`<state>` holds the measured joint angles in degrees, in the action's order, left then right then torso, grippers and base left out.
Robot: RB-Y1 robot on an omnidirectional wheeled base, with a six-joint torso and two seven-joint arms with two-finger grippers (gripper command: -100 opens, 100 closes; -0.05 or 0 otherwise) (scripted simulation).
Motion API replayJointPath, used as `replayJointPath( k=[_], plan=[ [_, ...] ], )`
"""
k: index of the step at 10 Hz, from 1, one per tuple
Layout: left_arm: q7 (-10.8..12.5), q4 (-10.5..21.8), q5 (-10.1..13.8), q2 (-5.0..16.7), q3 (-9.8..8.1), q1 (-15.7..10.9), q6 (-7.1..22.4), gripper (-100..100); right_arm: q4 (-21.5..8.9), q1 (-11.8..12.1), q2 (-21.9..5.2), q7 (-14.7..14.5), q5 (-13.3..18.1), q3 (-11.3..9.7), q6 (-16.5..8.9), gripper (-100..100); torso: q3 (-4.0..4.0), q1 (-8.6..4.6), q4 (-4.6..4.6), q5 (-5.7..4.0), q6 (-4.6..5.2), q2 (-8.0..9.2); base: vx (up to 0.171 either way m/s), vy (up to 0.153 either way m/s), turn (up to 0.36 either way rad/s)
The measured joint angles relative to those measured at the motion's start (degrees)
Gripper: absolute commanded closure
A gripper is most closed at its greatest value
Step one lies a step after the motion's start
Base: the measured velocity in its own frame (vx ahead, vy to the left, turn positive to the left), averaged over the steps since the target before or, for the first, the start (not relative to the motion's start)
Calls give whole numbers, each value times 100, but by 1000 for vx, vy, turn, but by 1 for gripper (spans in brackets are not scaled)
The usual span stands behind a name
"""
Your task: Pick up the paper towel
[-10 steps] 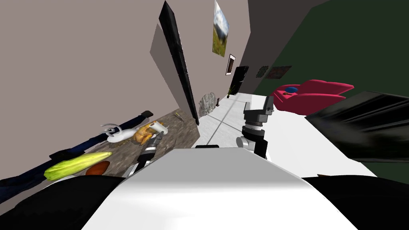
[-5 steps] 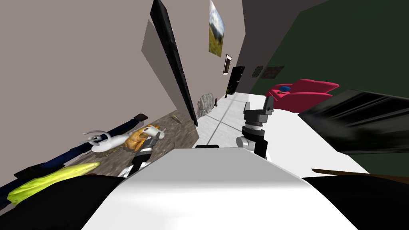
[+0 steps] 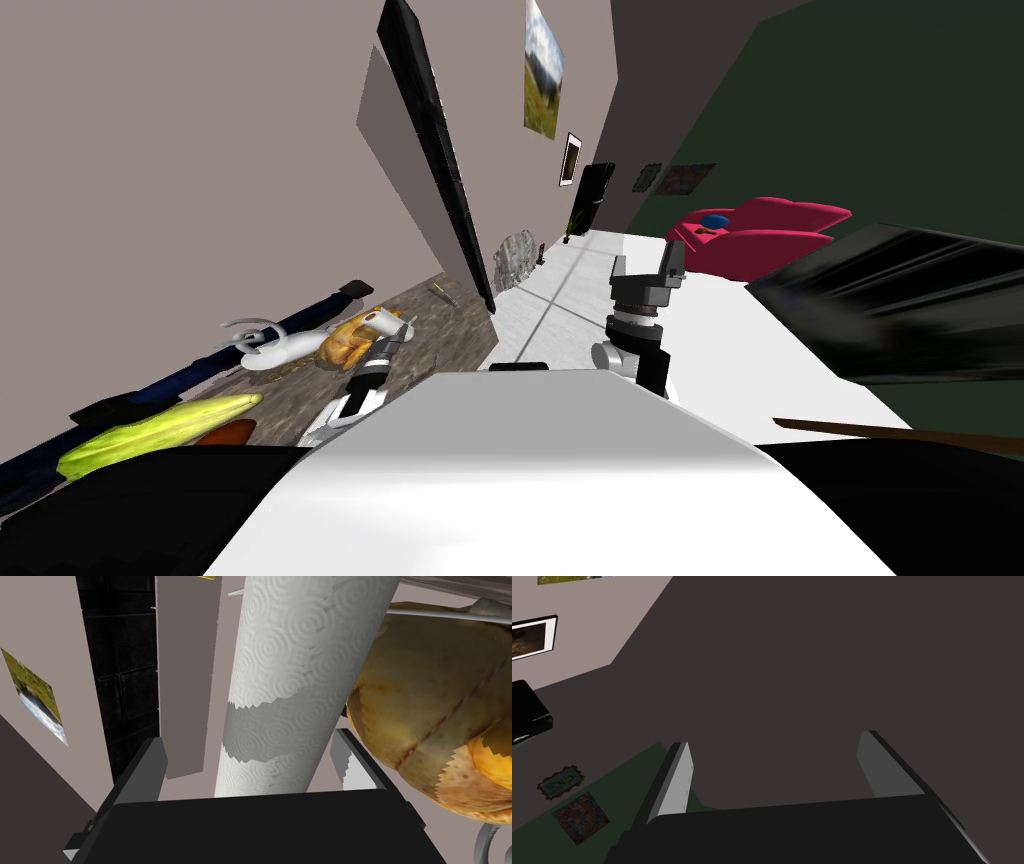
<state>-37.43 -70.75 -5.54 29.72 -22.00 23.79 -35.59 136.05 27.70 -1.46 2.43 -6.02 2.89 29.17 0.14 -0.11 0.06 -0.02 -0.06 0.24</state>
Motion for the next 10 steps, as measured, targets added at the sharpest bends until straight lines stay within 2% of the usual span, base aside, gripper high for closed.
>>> replayJointPath(
  k=[3,5,6,10],
  plan=[
    [-26,529,-43,111,109,-487,-87,-100,0,0,0,0,0,0,0,0,-2,6,-1,2,0,-3,-55,-8,10],
    [-30,778,-47,124,123,-696,-72,-100,0,1,0,0,0,0,0,0,-11,8,-4,2,-1,-19,-31,-5,13],
    [-17,963,-63,232,180,-858,-129,-100,0,0,0,0,0,0,0,0,-6,8,-3,1,-1,-9,-67,-14,11],
    [-58,1660,-118,379,321,-1495,-259,-100,0,0,0,0,0,0,0,0,0,1,0,0,-1,0,-53,-16,8]
  ],
)
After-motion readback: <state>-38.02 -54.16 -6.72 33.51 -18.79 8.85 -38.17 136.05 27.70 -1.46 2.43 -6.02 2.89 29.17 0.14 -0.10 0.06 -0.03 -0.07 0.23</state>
